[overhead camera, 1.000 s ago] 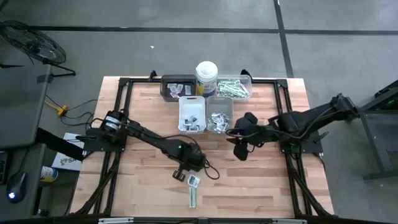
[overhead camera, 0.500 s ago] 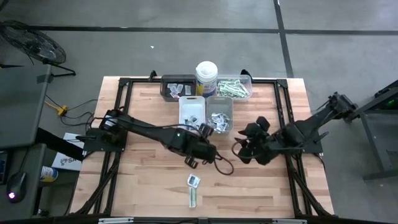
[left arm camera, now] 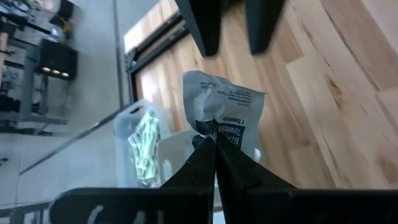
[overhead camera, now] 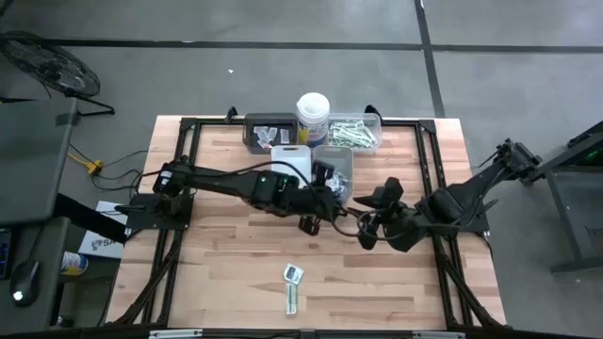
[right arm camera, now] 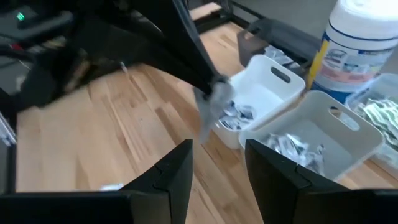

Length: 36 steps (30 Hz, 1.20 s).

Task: Pick & Place First Aid Supplies
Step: Put the wipe into the gray bin

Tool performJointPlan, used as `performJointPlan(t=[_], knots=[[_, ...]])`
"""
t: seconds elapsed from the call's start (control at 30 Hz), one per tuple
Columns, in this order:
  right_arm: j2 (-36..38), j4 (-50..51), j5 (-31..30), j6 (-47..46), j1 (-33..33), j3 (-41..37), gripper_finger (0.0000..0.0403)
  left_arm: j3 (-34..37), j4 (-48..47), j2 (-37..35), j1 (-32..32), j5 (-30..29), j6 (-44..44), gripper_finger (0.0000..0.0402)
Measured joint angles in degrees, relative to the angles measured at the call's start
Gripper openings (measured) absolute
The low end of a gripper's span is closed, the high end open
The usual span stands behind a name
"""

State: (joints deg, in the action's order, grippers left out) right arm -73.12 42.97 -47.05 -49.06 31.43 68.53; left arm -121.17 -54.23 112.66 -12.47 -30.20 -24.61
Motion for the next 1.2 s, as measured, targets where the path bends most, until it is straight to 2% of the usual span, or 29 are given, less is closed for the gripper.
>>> performJointPlan(t=[0.3, 0.43, 0.53, 0.63, 0.83, 1.03, 1.2], knots=[[0.0, -2.29, 0.44, -1.49, -3.11, 0.0, 0.014, -1.07, 4.89, 0.0, 0.11, -0.95, -2.37, 0.0], [0.0, -5.38, 1.48, 2.12, -4.08, -0.02, 0.014, -1.07, 4.95, 0.0, 0.11, -0.96, -2.6, 0.0], [0.0, -7.34, 4.54, 4.75, -5.28, -0.02, 0.0137, -1.07, 4.97, 0.0, 0.11, -0.95, -2.6, 0.0], [-0.02, -7.4, 5.81, 5.58, -6.41, -0.02, 0.0115, -1.07, 5.02, 0.0, 0.11, -0.95, -2.6, 0.0], [-0.02, -7.51, 6.52, 6.97, -7.49, -0.02, 0.0012, -1.07, 4.9, 0.0, 0.13, -0.8, -3.29, 0.0], [-0.02, -7.44, 10.04, 7.34, -8.37, -0.02, 0.0005, -1.04, 4.26, 0.0, 0.11, -0.66, -4.11, 0.0005], [-0.02, -5.44, 11.5, 6.7, -9.77, -0.02, 0.0003, -1.04, 1.63, -0.03, 0.13, -2.63, -7.11, 0.0047]])
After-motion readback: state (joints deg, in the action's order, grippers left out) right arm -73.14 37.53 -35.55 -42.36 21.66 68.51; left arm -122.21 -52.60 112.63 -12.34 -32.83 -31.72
